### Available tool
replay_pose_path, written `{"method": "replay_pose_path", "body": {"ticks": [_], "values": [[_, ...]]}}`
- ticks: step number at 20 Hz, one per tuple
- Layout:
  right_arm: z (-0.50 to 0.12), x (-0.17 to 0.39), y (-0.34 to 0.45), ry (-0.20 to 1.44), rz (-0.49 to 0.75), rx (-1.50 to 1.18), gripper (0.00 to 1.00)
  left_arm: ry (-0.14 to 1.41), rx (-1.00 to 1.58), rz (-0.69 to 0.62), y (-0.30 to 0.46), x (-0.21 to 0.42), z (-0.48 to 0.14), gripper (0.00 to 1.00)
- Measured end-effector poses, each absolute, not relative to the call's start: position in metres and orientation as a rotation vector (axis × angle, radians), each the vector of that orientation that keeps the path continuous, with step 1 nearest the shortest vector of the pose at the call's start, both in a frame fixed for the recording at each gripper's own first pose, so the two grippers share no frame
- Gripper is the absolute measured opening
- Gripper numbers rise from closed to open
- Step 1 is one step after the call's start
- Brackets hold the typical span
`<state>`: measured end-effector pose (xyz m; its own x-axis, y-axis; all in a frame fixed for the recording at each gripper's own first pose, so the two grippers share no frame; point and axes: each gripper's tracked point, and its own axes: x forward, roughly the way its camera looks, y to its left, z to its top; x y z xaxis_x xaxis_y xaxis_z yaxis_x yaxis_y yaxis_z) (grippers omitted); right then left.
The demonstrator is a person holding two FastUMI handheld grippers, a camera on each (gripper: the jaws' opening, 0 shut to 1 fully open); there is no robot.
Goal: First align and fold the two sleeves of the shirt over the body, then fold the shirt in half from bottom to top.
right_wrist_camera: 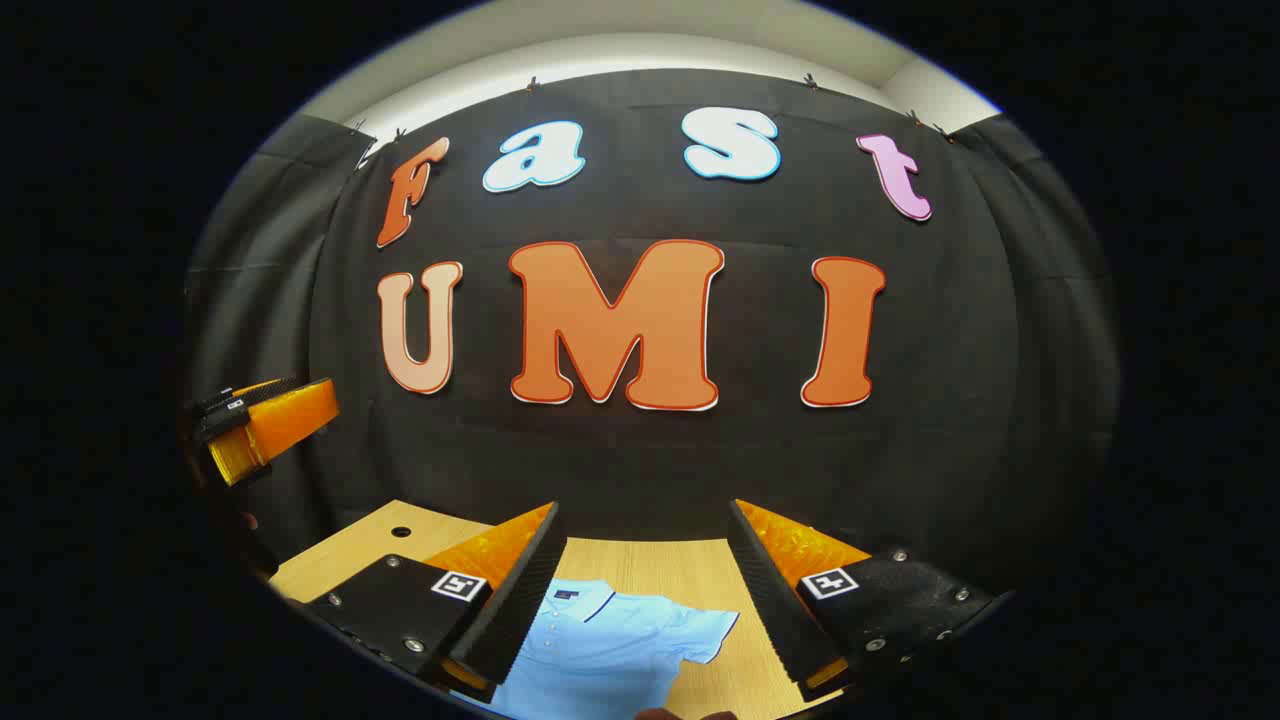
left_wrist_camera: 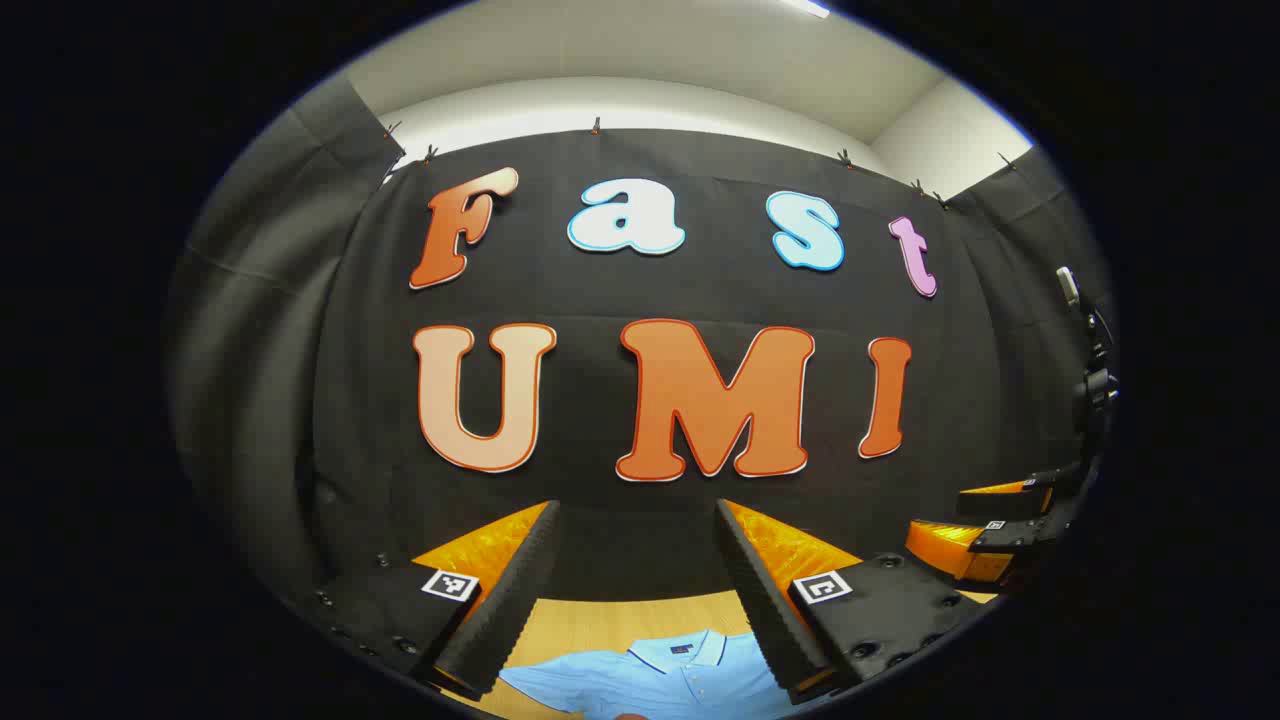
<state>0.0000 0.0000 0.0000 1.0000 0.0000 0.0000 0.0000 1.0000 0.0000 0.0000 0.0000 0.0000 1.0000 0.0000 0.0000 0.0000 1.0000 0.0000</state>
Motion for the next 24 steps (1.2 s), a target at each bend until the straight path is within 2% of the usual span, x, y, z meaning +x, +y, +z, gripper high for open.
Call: {"method": "replay_pose_path", "body": {"ticks": [1,5,6,13,18,22,24], "values": [[0.001,0.001,0.000,-0.001,0.001,-0.002,0.99,0.000,-0.002,0.003,0.002,0.000,0.000,0.95],[-0.002,0.005,0.000,0.004,0.017,-0.004,0.99,0.016,0.000,0.014,-0.001,-0.002,-0.005,0.95],[-0.003,0.007,-0.001,0.007,0.018,-0.004,0.99,0.019,0.004,0.015,-0.003,-0.003,-0.004,0.99],[-0.028,0.027,-0.013,0.076,0.029,-0.019,0.99,0.025,0.029,0.032,-0.013,-0.005,-0.008,1.00],[-0.067,0.049,-0.021,0.211,0.059,0.008,1.00,0.019,0.046,0.032,-0.023,-0.008,-0.005,0.99],[-0.098,0.071,-0.036,0.297,0.037,-0.015,0.99,-0.004,0.061,0.024,-0.033,-0.012,0.001,0.99],[-0.115,0.080,-0.041,0.352,0.034,-0.014,0.99,-0.003,0.073,0.024,-0.036,-0.013,0.001,0.95]]}}
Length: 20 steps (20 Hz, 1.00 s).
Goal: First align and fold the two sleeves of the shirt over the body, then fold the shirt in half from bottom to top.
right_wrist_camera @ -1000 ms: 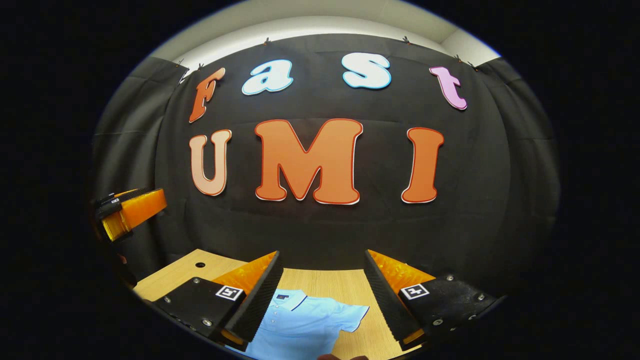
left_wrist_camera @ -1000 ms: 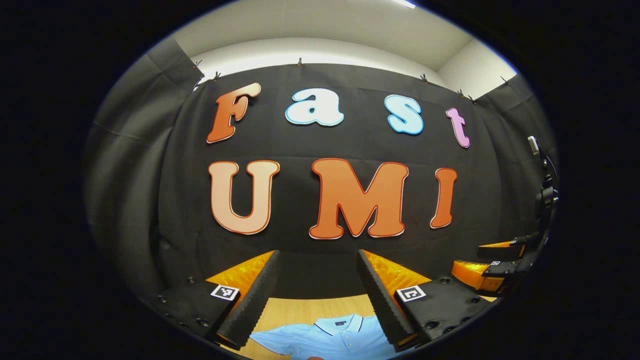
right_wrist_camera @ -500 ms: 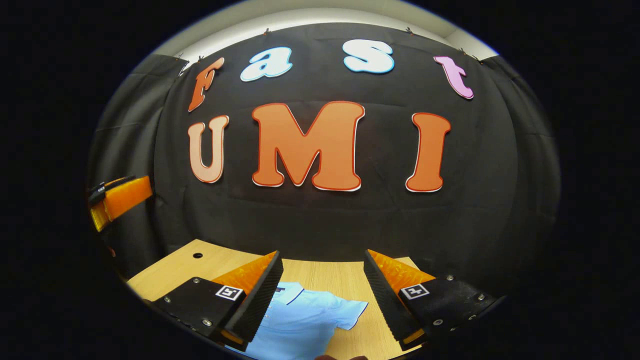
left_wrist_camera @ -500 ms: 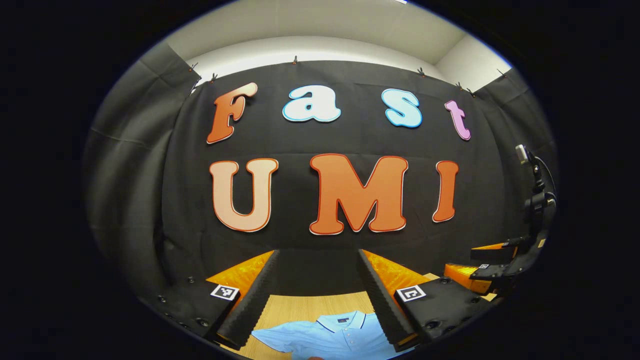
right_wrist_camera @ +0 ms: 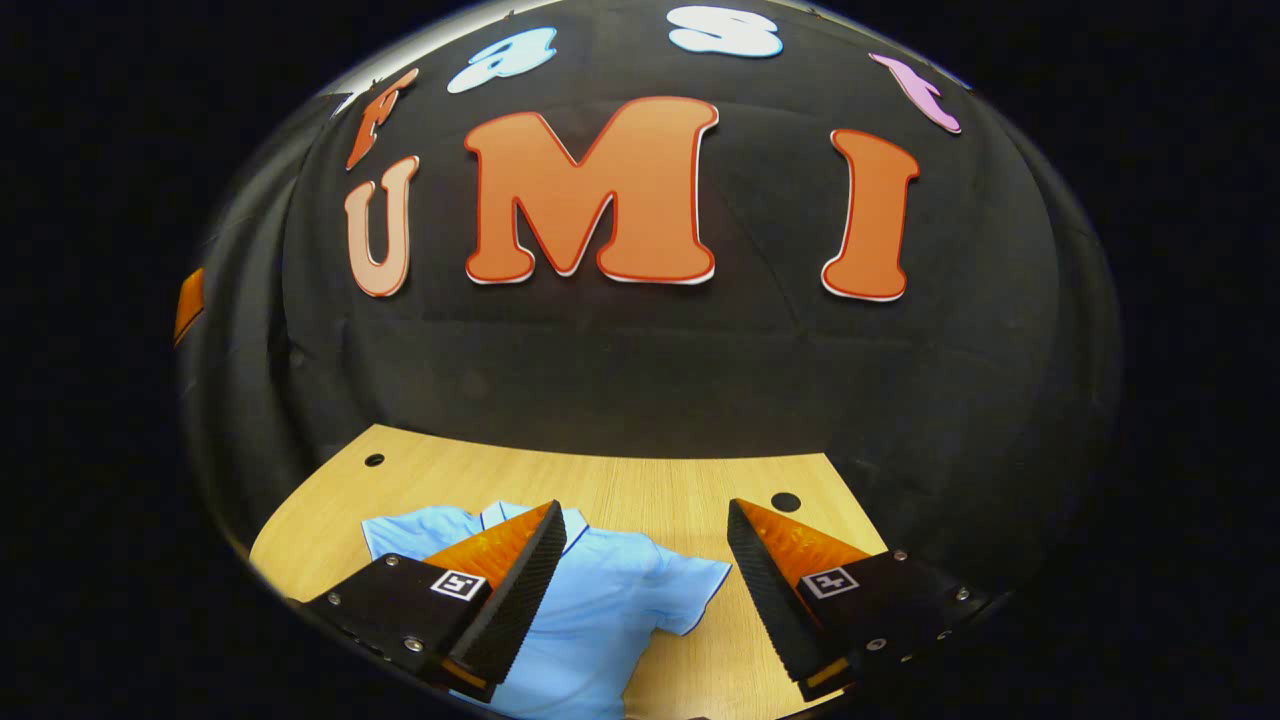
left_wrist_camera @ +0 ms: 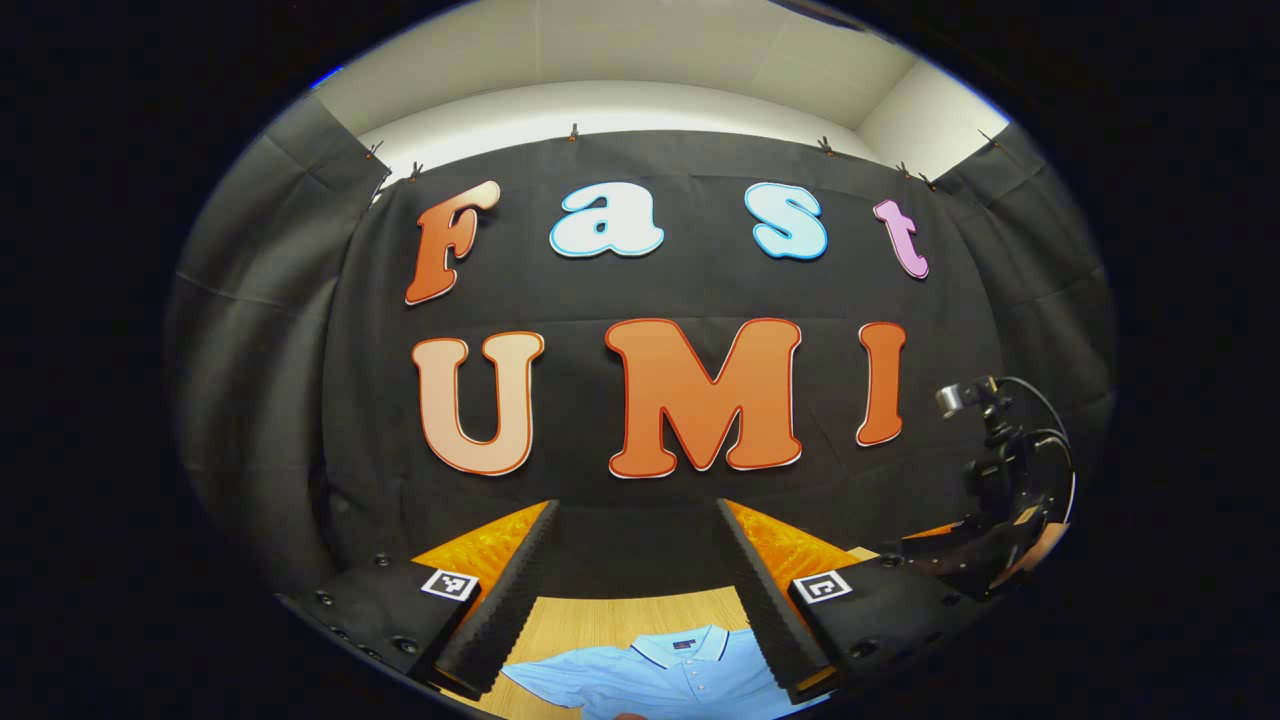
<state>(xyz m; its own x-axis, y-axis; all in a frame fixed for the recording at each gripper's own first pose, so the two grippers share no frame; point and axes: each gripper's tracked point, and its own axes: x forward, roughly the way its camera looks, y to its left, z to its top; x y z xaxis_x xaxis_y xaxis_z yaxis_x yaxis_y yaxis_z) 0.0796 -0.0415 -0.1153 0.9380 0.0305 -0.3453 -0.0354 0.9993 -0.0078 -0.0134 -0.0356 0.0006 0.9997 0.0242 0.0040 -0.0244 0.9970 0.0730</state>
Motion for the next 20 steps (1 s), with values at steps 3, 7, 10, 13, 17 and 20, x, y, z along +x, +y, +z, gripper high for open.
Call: {"method": "replay_pose_path", "body": {"ticks": [3,7,10,13,17,20], "values": [[-0.148,0.090,-0.053,0.463,0.013,-0.011,0.99,0.005,0.079,0.033,-0.038,-0.014,-0.006,0.99],[-0.185,0.102,-0.066,0.585,0.000,-0.035,0.99,0.027,0.094,0.060,-0.036,-0.015,-0.011,0.99],[-0.219,0.110,-0.075,0.690,-0.015,-0.049,0.99,0.052,0.112,0.080,-0.036,-0.015,-0.019,0.99],[-0.250,0.122,-0.085,0.778,-0.029,-0.062,0.96,0.072,0.121,0.101,-0.035,-0.017,-0.024,0.99],[-0.295,0.128,-0.091,0.914,-0.018,-0.039,0.95,0.093,0.136,0.130,-0.035,-0.014,-0.031,1.00],[-0.326,0.128,-0.096,1.014,-0.019,-0.041,0.89,0.116,0.135,0.153,-0.036,-0.011,-0.040,1.00]]}}
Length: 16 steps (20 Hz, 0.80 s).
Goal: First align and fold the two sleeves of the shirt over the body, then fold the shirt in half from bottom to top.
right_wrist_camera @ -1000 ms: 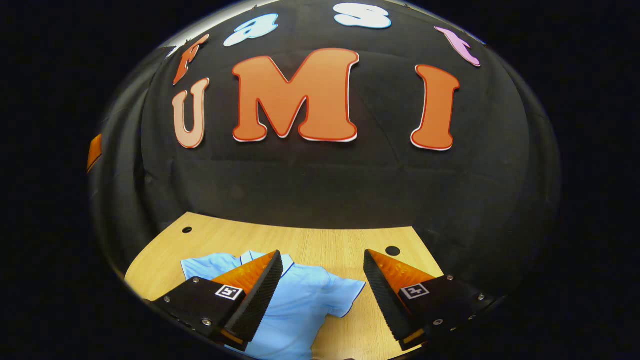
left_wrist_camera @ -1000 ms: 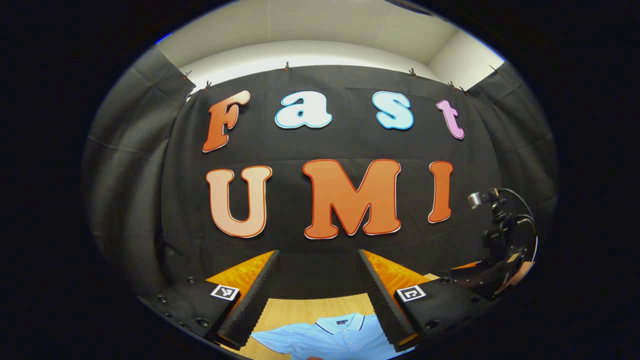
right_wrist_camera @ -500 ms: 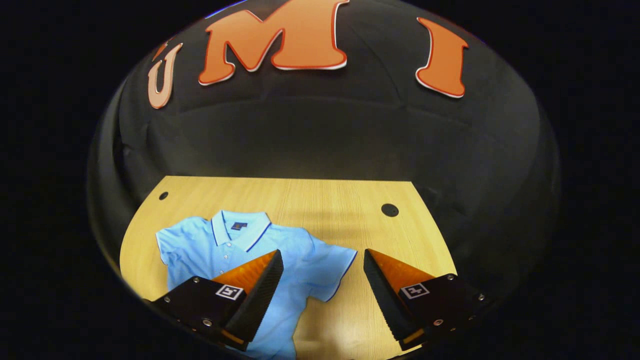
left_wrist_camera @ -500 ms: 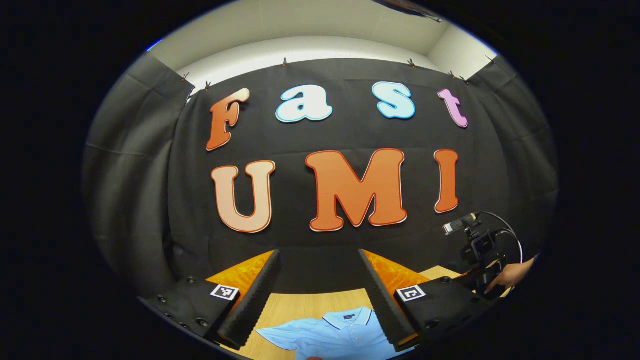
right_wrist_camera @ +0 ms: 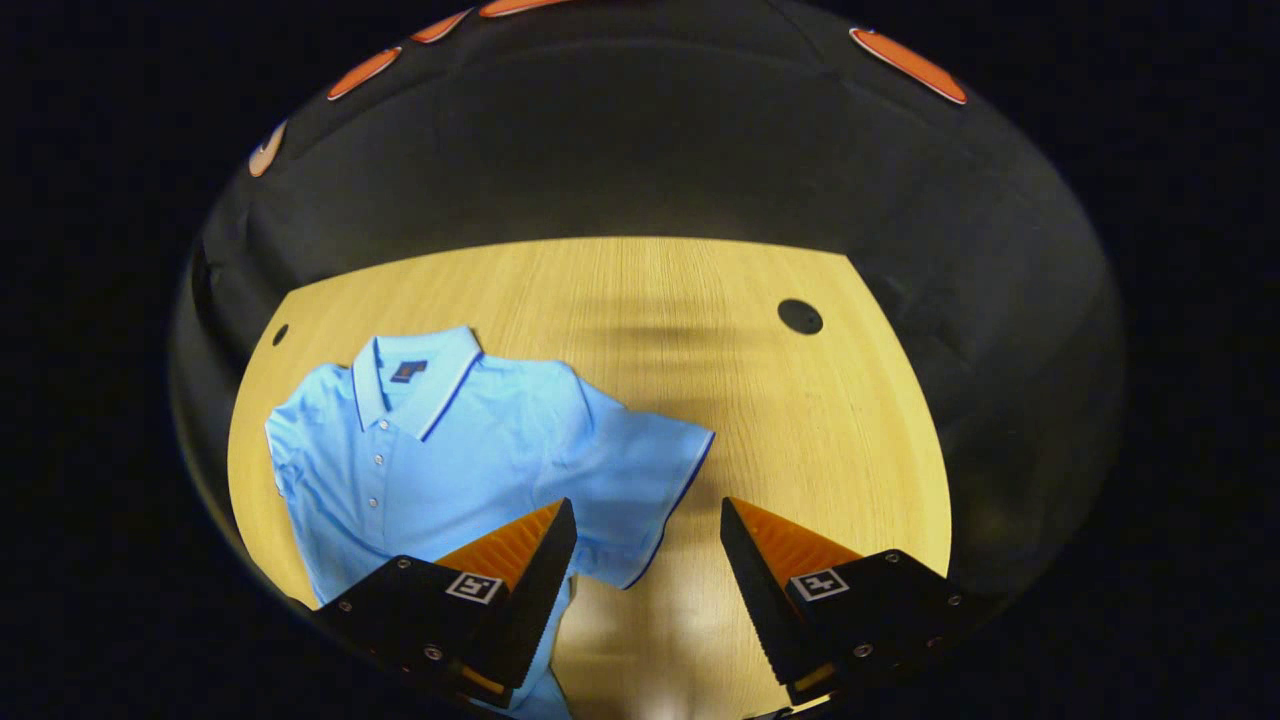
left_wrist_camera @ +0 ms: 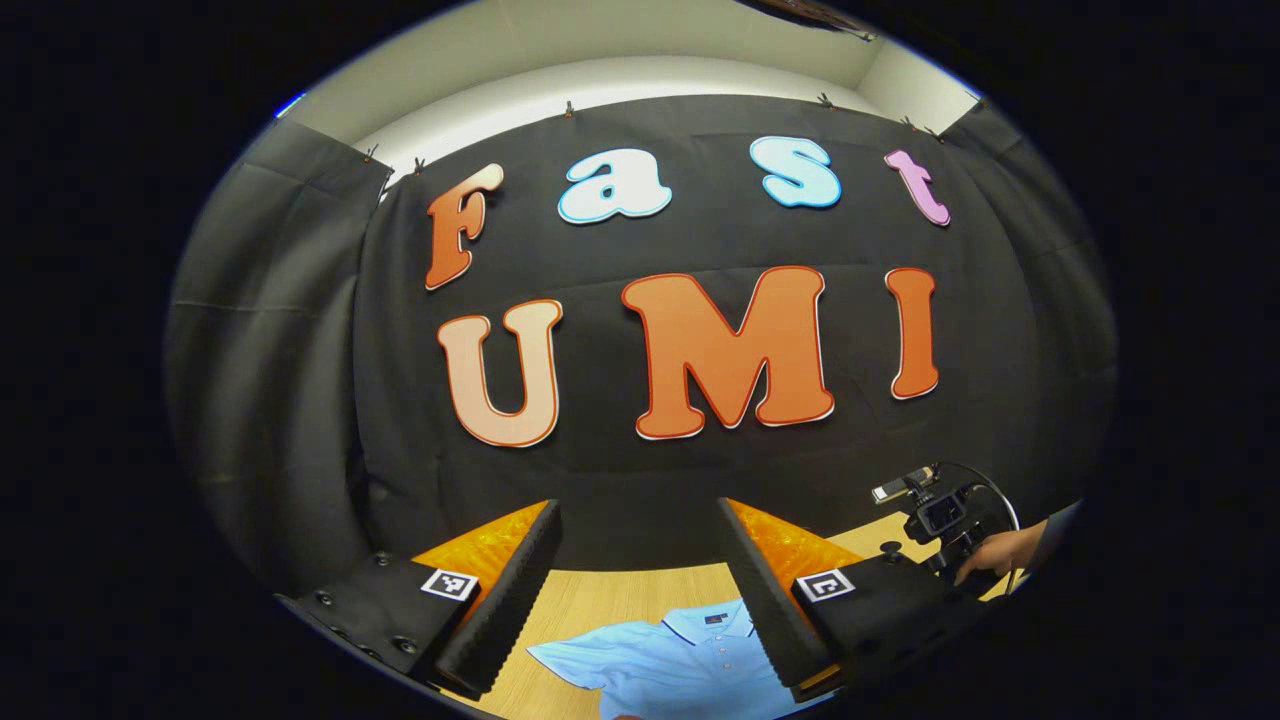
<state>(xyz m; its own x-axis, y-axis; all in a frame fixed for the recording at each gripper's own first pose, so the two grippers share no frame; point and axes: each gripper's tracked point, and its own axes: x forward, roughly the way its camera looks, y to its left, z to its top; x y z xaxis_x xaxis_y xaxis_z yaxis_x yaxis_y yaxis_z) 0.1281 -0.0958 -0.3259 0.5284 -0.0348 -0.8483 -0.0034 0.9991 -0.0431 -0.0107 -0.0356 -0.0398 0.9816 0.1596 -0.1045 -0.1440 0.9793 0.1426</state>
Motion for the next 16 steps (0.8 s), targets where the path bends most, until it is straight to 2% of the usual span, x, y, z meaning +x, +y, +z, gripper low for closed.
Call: {"method": "replay_pose_path", "body": {"ticks": [5,9,12,15,16], "values": [[-0.361,0.128,-0.099,1.141,-0.024,-0.012,0.82,0.144,0.147,0.172,-0.040,-0.005,-0.047,1.00],[-0.378,0.135,-0.100,1.177,-0.060,0.019,0.77,0.162,0.162,0.179,-0.043,-0.003,-0.053,1.00],[-0.383,0.135,-0.096,1.198,-0.075,0.051,0.65,0.170,0.173,0.181,-0.044,0.000,-0.054,1.00],[-0.385,0.144,-0.098,1.185,-0.080,0.057,0.58,0.177,0.178,0.179,-0.045,-0.001,-0.056,1.00],[-0.385,0.145,-0.099,1.181,-0.082,0.057,0.51,0.179,0.177,0.179,-0.045,-0.001,-0.057,1.00]]}}
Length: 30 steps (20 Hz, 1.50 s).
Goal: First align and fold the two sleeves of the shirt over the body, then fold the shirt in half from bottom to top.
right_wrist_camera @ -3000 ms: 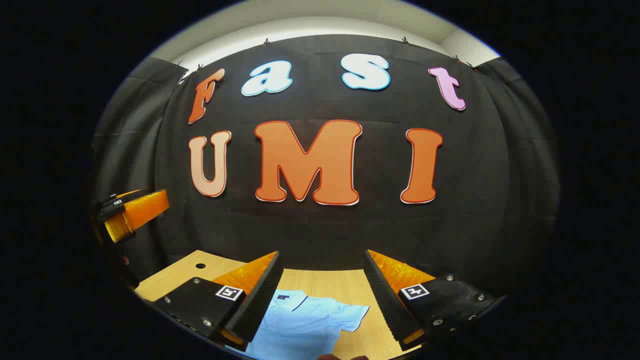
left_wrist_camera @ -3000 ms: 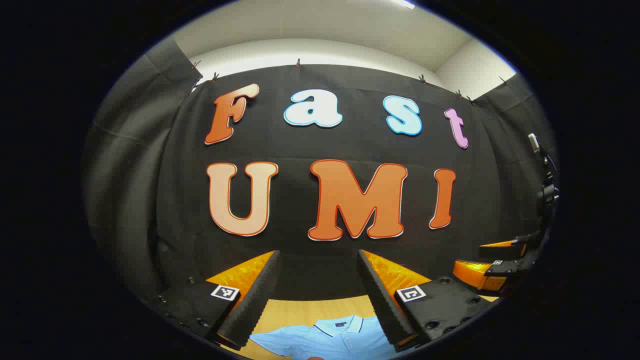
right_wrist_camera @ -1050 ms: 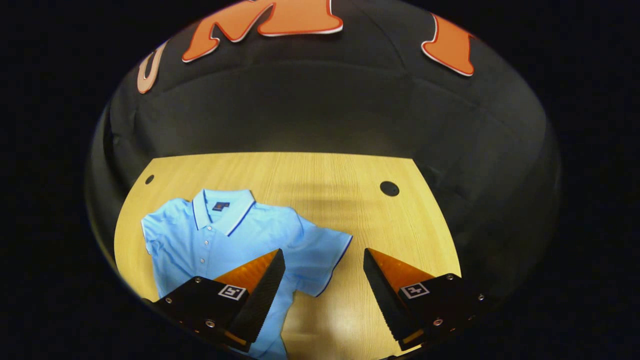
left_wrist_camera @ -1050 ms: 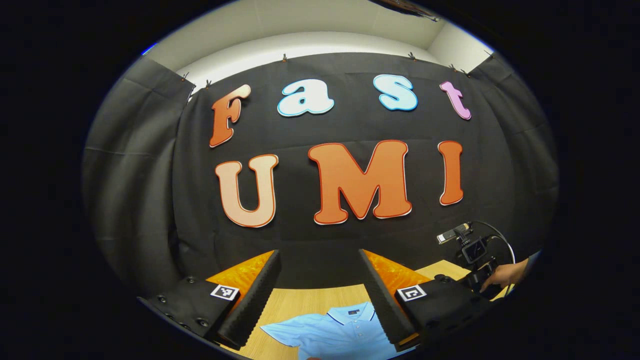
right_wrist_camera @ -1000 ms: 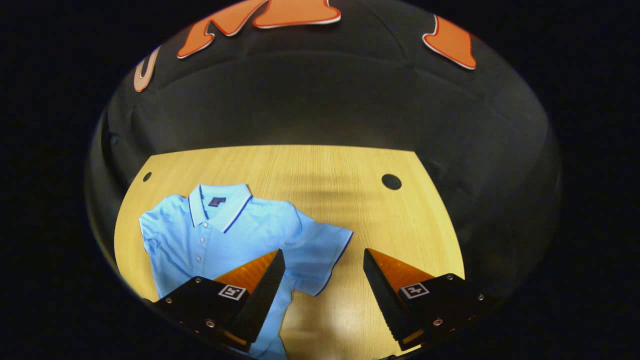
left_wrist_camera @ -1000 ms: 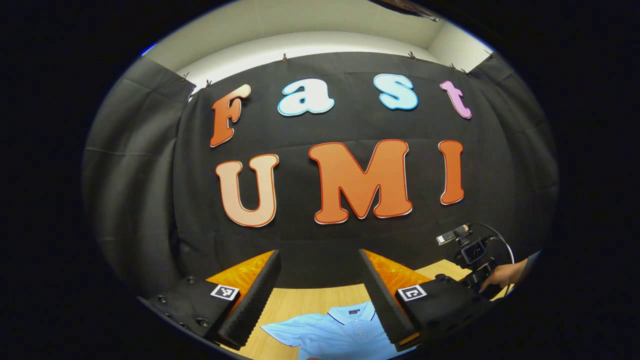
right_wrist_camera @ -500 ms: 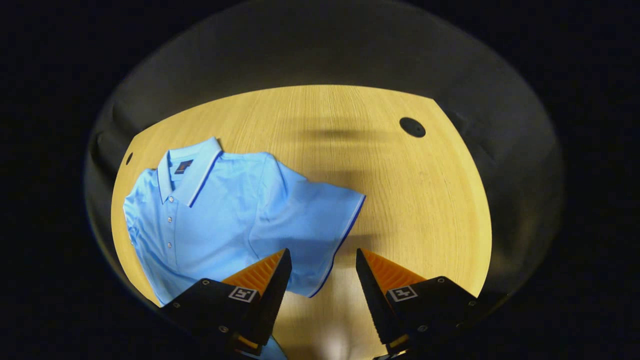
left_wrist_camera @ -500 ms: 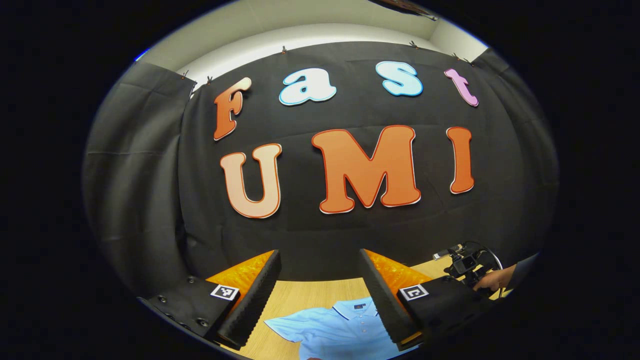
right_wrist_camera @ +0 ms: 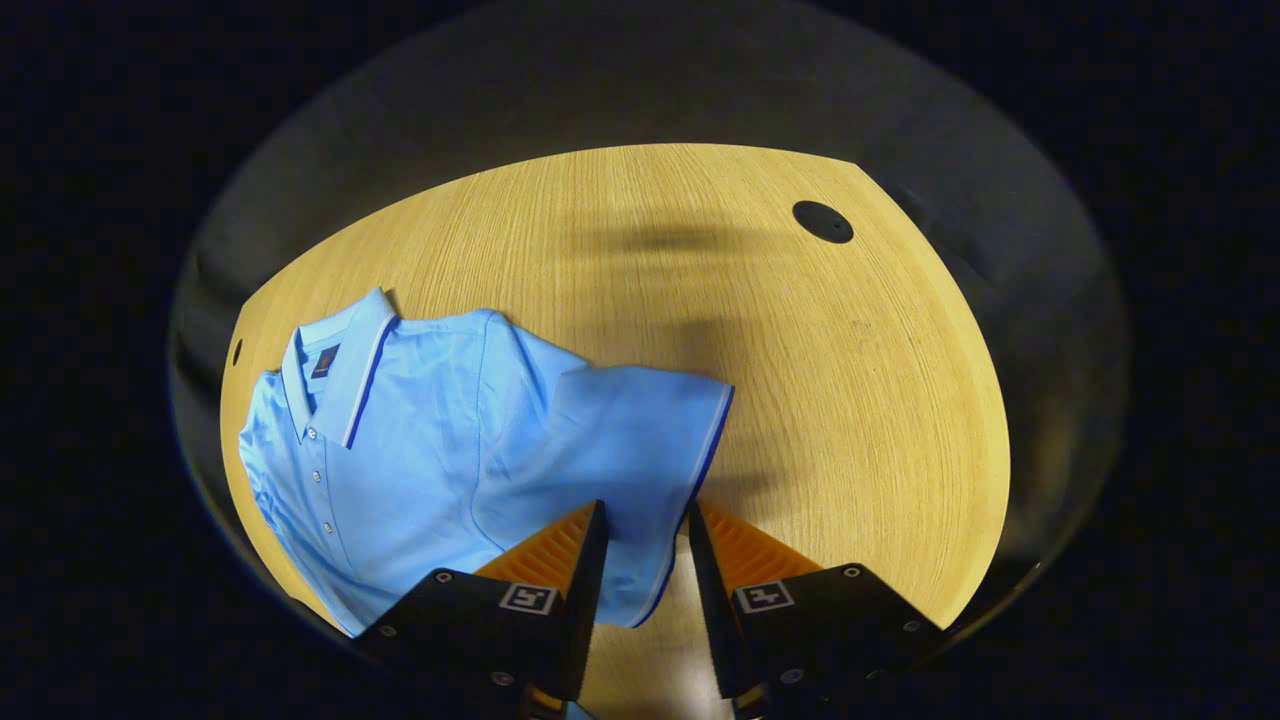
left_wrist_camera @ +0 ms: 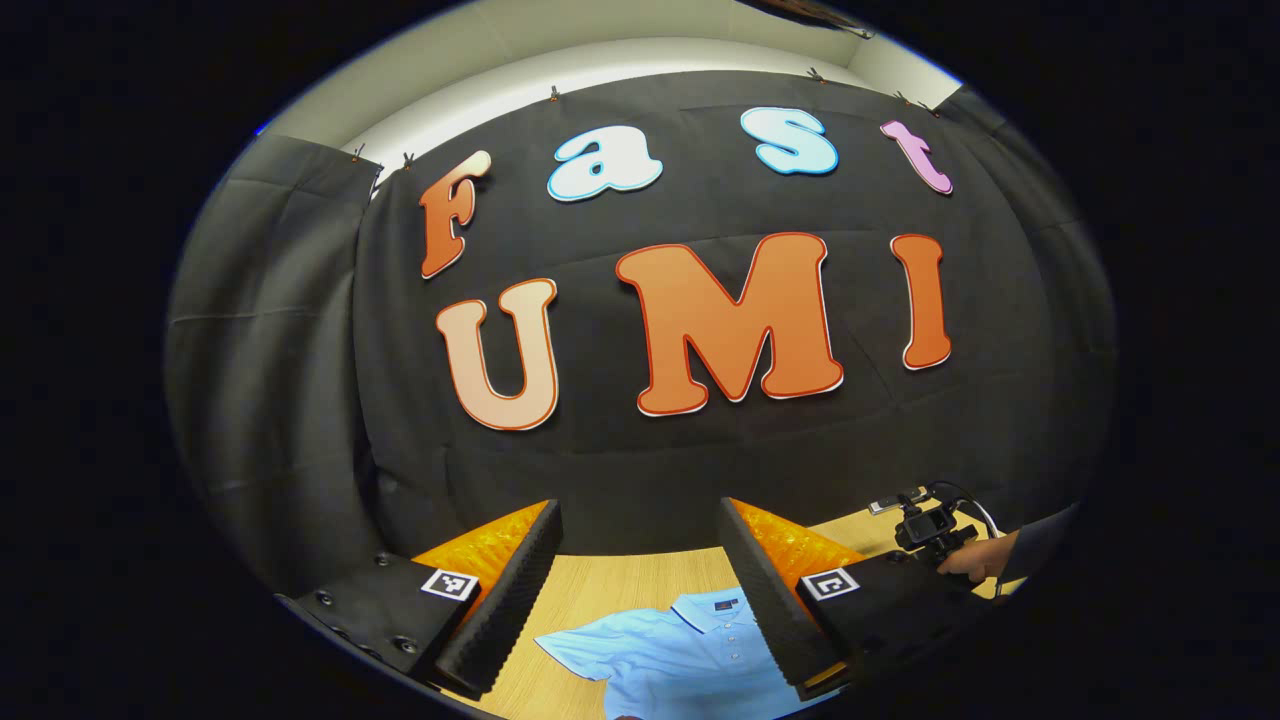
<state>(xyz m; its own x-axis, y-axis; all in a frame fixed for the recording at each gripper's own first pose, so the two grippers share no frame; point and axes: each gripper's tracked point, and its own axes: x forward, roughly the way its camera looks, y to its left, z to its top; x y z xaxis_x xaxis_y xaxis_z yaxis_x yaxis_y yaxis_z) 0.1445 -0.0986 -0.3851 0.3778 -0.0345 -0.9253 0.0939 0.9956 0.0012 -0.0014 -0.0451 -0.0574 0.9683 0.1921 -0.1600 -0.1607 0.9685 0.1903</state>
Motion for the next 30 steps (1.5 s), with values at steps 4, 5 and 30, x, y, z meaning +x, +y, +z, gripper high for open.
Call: {"method": "replay_pose_path", "body": {"ticks": [4,5,30], "values": [[-0.383,0.148,-0.092,1.170,-0.086,0.089,0.13,0.182,0.172,0.181,-0.046,-0.002,-0.058,1.00],[-0.383,0.150,-0.085,1.170,-0.061,0.113,0.10,0.179,0.174,0.176,-0.047,-0.002,-0.057,1.00],[-0.266,0.156,0.086,0.939,0.253,0.325,0.19,0.320,-0.059,0.092,0.058,0.003,-0.145,1.00]]}}
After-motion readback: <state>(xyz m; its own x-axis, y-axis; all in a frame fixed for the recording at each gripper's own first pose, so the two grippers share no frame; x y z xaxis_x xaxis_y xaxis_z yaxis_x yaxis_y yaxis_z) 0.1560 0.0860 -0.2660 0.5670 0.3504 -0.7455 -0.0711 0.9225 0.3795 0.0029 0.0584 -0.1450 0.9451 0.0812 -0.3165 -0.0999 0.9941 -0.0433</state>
